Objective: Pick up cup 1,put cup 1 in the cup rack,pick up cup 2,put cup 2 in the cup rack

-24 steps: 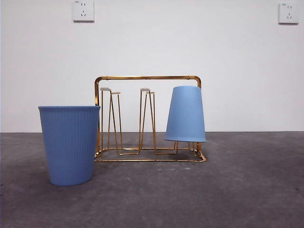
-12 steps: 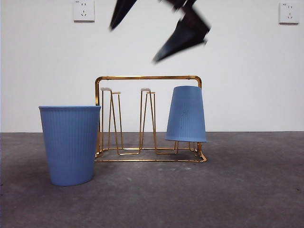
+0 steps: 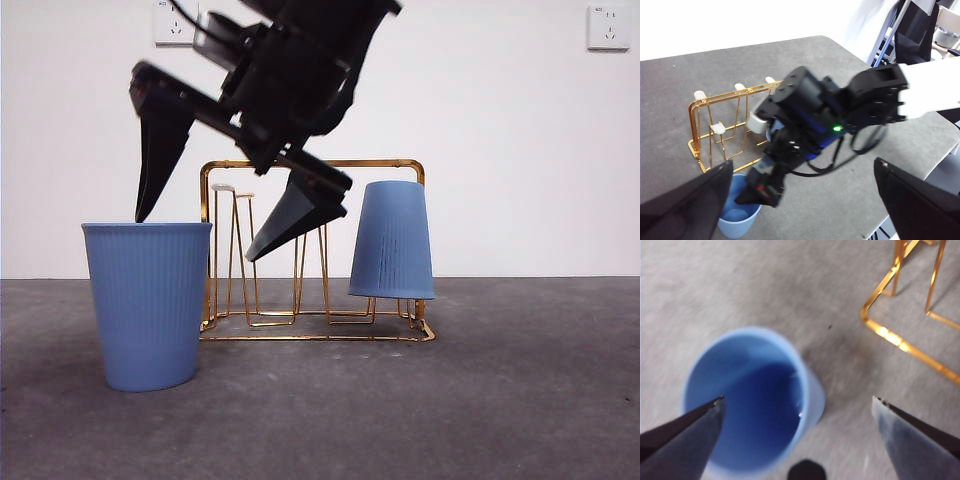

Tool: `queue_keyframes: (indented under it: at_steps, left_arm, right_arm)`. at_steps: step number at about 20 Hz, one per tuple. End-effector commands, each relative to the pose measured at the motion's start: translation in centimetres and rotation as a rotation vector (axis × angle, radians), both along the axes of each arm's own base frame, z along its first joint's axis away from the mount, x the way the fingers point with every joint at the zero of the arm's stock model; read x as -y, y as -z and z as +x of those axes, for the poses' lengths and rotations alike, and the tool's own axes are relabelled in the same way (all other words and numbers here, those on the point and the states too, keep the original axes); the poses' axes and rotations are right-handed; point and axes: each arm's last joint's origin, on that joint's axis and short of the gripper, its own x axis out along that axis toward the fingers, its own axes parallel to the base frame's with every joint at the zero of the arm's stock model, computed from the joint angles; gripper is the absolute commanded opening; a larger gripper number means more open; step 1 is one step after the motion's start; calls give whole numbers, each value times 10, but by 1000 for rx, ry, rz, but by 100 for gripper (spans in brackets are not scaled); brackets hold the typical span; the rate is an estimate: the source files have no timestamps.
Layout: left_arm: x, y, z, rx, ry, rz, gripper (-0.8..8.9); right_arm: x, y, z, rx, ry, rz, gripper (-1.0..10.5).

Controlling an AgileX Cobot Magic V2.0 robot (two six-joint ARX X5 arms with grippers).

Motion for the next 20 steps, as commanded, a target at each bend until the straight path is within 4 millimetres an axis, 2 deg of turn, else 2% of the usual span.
queue_keyframes:
  at_steps: [1,4,7,11,15,17,19,20]
  left_arm:
    - [0,2,0,-1,1,2,470]
    - [0,2,0,2,3,7,470]
    - [0,2,0,3,3,7,470]
    - [0,2,0,3,3,7,470]
    - [0,1,0,3,2,1,470]
    - [1,-1,0,5,10,-24,470]
    - [3,-4,1,17,28,-68,470]
    - [4,-8,1,34,31,-100,470]
  right_arm:
    - [-10,4,7,4,23,-14,412]
    - [-17,11,14,-14,28,-49,393]
    - [-19,24,15,-51,29,-96,293]
    - [-19,27,15,-59,8,-104,-8]
    - [-19,27,14,-66,-19,-111,-12]
    - [-15,18,10,-62,-44,-113,-12]
    - [-7,-4,3,-33,-68,-111,-12]
    - [0,-21,-3,1,-75,-102,-12]
